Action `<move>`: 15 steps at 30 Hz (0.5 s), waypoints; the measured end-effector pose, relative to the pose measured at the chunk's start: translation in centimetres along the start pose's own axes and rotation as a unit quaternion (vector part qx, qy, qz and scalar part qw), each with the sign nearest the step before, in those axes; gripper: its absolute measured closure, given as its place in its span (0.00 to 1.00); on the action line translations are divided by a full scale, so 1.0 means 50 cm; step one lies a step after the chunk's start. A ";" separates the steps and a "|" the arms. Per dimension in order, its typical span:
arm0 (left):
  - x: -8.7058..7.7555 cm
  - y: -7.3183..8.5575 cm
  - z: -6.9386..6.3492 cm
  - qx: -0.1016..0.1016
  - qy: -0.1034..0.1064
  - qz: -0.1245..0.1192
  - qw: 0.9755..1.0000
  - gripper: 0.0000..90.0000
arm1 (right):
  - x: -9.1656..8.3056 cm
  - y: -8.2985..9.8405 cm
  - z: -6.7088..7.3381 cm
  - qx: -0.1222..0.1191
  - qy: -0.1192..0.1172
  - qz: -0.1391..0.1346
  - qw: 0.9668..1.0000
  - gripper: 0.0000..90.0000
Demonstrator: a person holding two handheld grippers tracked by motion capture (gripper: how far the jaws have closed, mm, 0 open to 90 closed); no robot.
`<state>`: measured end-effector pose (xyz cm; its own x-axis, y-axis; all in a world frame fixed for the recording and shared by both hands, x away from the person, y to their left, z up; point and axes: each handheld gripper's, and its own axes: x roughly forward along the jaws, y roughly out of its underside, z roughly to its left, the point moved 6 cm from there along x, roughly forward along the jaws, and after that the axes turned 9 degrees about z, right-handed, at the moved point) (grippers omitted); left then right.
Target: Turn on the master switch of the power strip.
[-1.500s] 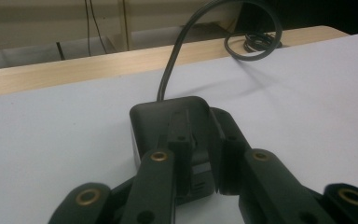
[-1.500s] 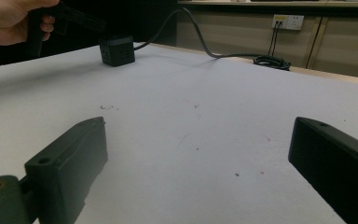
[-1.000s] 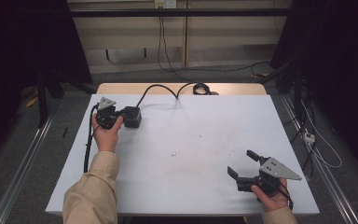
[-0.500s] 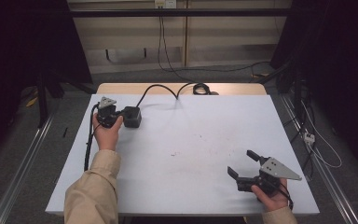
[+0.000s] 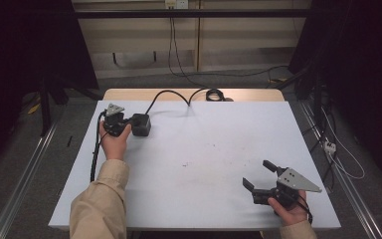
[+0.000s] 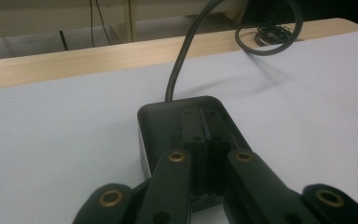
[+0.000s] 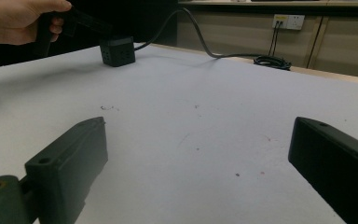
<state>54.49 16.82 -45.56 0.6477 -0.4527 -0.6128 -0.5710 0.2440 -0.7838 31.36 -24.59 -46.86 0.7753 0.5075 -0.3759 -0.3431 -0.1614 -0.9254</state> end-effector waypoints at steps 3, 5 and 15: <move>0.000 0.000 0.000 0.001 0.000 -0.001 1.000 1.00 | 0.000 0.000 0.000 0.000 0.000 0.000 1.000 0.04; 0.000 0.000 -0.001 0.002 -0.001 -0.001 1.000 1.00 | -0.001 0.000 -0.001 0.000 0.000 -0.001 1.000 0.04; 0.001 0.000 -0.002 0.000 0.004 0.001 1.000 1.00 | 0.000 0.001 0.001 0.000 -0.002 0.001 1.000 0.05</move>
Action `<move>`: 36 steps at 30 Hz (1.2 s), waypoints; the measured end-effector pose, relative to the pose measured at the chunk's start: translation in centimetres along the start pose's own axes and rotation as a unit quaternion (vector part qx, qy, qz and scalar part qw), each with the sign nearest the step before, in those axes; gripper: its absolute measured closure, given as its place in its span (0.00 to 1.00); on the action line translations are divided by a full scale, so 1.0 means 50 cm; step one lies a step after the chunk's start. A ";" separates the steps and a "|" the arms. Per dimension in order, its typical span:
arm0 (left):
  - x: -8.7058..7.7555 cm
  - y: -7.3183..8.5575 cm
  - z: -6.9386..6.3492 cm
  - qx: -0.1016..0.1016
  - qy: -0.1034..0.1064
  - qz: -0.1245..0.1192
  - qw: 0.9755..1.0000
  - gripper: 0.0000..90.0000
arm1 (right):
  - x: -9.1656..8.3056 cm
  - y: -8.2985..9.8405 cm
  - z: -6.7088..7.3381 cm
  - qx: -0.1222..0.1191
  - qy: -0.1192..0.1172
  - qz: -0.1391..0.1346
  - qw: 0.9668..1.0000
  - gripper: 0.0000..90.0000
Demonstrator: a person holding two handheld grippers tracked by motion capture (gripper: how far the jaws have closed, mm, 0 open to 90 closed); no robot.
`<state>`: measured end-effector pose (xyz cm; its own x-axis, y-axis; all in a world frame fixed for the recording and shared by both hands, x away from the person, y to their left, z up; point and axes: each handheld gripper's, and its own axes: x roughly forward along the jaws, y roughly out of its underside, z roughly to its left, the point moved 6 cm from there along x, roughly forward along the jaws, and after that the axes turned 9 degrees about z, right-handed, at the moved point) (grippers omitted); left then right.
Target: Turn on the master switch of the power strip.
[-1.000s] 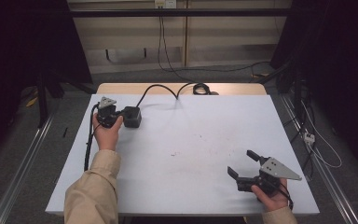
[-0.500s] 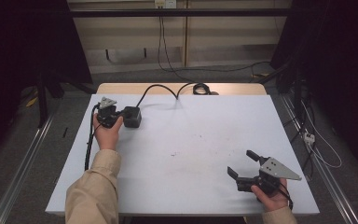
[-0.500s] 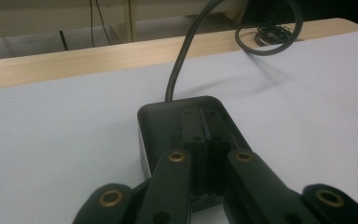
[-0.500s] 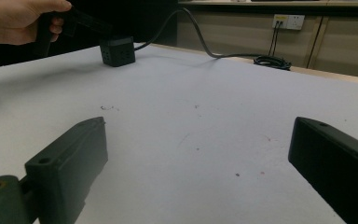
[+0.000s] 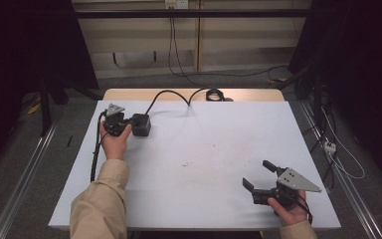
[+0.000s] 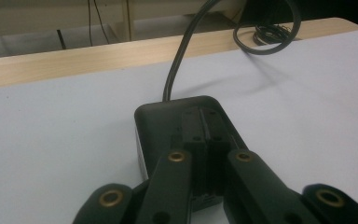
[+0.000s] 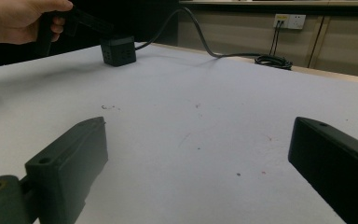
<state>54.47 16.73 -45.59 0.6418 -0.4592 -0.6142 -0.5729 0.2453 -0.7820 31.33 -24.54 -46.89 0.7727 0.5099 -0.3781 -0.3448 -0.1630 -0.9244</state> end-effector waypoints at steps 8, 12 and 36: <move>0.002 0.001 0.000 0.000 0.000 0.005 1.000 1.00 | -0.001 0.000 0.000 -0.001 0.001 -0.001 1.000 0.05; 0.003 0.001 0.000 -0.001 -0.001 0.006 1.000 1.00 | -0.001 -0.001 0.001 -0.002 0.000 -0.001 1.000 0.05; 0.004 0.003 0.001 -0.005 -0.004 0.010 1.000 1.00 | -0.003 -0.002 0.003 -0.004 0.000 -0.002 1.000 0.05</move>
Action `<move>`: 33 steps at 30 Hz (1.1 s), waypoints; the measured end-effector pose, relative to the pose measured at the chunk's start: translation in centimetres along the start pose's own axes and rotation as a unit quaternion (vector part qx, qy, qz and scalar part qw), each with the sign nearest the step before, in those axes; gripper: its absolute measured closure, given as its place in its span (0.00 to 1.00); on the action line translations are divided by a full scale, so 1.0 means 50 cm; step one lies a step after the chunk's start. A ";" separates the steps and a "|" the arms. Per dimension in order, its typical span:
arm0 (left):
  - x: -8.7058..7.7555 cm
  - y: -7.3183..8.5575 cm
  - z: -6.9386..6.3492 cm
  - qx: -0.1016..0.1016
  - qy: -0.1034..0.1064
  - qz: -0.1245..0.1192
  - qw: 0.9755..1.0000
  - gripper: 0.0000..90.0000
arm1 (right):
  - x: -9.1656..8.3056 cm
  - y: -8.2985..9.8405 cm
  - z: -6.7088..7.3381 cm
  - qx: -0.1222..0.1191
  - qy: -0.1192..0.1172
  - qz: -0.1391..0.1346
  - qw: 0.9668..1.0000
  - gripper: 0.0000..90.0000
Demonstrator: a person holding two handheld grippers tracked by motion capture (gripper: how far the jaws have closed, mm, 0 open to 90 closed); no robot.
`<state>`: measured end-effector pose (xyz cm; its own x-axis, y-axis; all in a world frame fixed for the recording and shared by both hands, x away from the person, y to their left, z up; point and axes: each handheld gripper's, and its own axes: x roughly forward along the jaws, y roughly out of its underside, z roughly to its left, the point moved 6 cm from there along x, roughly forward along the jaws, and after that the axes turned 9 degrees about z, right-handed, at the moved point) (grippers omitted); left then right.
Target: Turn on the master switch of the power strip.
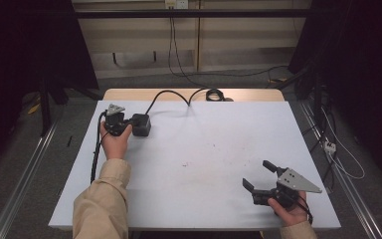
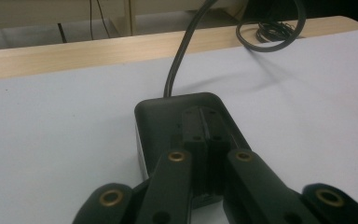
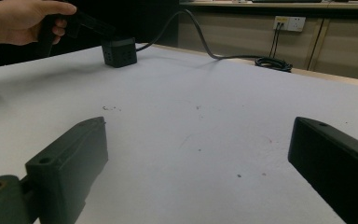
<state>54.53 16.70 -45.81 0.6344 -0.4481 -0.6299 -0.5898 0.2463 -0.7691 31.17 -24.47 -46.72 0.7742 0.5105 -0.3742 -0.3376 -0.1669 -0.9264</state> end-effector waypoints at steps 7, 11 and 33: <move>0.000 0.000 0.000 -0.006 0.002 0.001 1.000 1.00 | 0.000 0.000 0.000 0.000 0.000 0.000 1.000 0.05; 0.000 0.000 0.001 -0.004 0.001 0.002 1.000 1.00 | 0.001 0.000 -0.001 0.001 0.001 0.001 1.000 0.05; 0.002 -0.007 -0.003 -0.013 -0.006 0.026 1.000 1.00 | 0.001 -0.001 -0.001 0.003 0.001 -0.002 1.000 0.05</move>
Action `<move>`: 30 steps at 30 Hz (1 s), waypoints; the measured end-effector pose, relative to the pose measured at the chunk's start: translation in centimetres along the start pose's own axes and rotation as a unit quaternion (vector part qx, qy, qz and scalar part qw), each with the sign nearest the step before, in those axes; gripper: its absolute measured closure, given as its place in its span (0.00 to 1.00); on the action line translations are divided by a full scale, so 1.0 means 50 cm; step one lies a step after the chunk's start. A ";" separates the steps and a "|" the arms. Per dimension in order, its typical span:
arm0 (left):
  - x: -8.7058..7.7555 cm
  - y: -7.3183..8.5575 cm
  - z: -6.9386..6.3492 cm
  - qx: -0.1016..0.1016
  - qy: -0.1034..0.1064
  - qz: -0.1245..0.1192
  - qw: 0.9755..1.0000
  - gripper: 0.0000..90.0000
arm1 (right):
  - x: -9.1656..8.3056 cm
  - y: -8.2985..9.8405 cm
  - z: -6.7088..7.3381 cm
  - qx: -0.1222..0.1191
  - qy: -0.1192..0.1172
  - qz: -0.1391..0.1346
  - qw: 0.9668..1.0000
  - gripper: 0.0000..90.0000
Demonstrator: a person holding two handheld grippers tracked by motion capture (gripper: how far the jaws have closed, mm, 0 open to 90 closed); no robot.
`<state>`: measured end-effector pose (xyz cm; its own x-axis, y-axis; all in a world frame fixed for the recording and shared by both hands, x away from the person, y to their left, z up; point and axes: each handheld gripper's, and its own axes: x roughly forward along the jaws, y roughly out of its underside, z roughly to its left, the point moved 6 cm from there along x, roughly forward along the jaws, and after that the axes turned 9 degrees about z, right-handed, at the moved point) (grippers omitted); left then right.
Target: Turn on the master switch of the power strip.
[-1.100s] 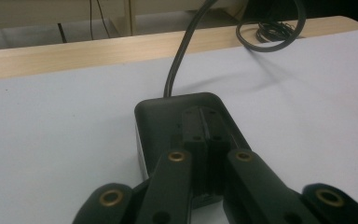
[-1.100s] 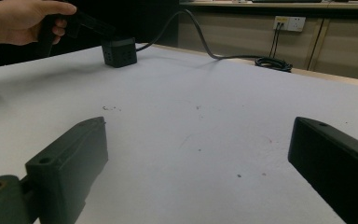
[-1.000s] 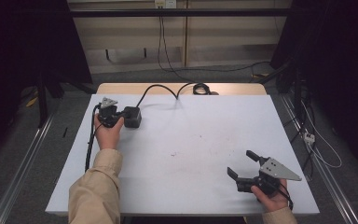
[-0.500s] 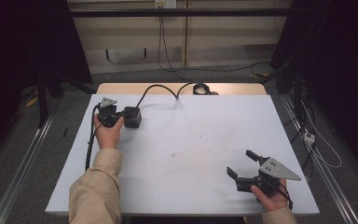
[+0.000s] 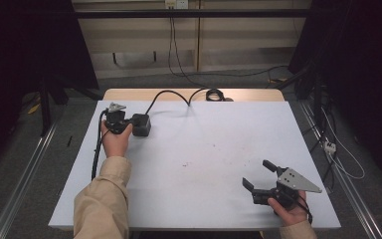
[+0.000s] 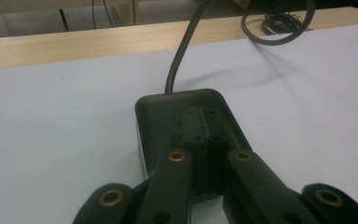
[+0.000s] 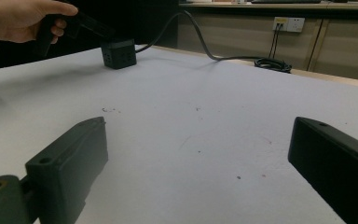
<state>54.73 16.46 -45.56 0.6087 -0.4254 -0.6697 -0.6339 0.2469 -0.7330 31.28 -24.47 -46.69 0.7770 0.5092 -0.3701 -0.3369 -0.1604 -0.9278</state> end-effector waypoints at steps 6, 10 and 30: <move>0.000 0.001 0.001 -0.007 0.004 0.003 1.000 1.00 | -0.001 -0.001 -0.001 0.000 0.000 -0.003 1.000 0.05; 0.000 0.001 0.001 -0.007 0.002 0.004 1.000 1.00 | 0.000 -0.001 -0.001 -0.001 0.000 -0.002 1.000 0.05; -0.002 0.001 0.002 -0.021 0.006 -0.007 1.000 1.00 | -0.001 0.001 -0.005 0.000 0.002 -0.001 1.000 0.05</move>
<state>54.70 16.61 -45.54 0.6125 -0.4396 -0.6570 -0.6440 0.2044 -0.7372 31.35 -24.72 -46.73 0.7802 0.5057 -0.3683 -0.3354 -0.1587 -0.9286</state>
